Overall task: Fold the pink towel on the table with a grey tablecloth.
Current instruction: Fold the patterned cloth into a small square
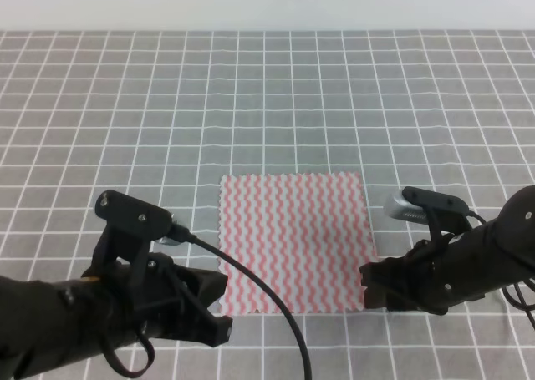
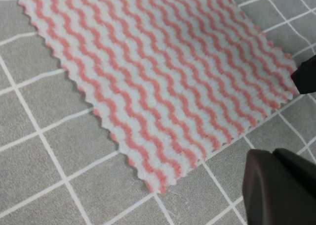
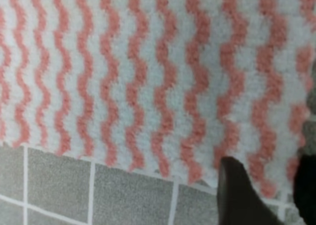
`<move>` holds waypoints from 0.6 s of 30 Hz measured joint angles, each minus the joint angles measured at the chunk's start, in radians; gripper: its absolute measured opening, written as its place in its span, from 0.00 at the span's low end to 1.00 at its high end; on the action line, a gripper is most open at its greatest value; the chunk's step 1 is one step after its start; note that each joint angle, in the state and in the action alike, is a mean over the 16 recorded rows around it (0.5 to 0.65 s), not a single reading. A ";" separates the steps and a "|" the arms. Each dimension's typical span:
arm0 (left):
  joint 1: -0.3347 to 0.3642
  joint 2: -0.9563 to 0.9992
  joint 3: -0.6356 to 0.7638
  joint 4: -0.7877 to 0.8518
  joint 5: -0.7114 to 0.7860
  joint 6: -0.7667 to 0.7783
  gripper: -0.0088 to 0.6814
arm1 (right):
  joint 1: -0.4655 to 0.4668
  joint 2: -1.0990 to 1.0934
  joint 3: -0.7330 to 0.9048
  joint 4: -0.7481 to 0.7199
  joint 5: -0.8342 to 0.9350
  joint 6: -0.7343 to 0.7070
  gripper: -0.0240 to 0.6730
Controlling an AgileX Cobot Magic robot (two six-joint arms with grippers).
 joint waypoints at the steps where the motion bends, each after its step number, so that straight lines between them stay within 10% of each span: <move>1: 0.000 0.000 0.000 0.000 0.000 0.000 0.01 | 0.000 -0.001 0.000 0.001 -0.002 0.000 0.36; 18: 0.000 -0.003 0.000 0.000 0.003 0.001 0.01 | 0.000 0.004 0.000 0.014 -0.012 -0.004 0.22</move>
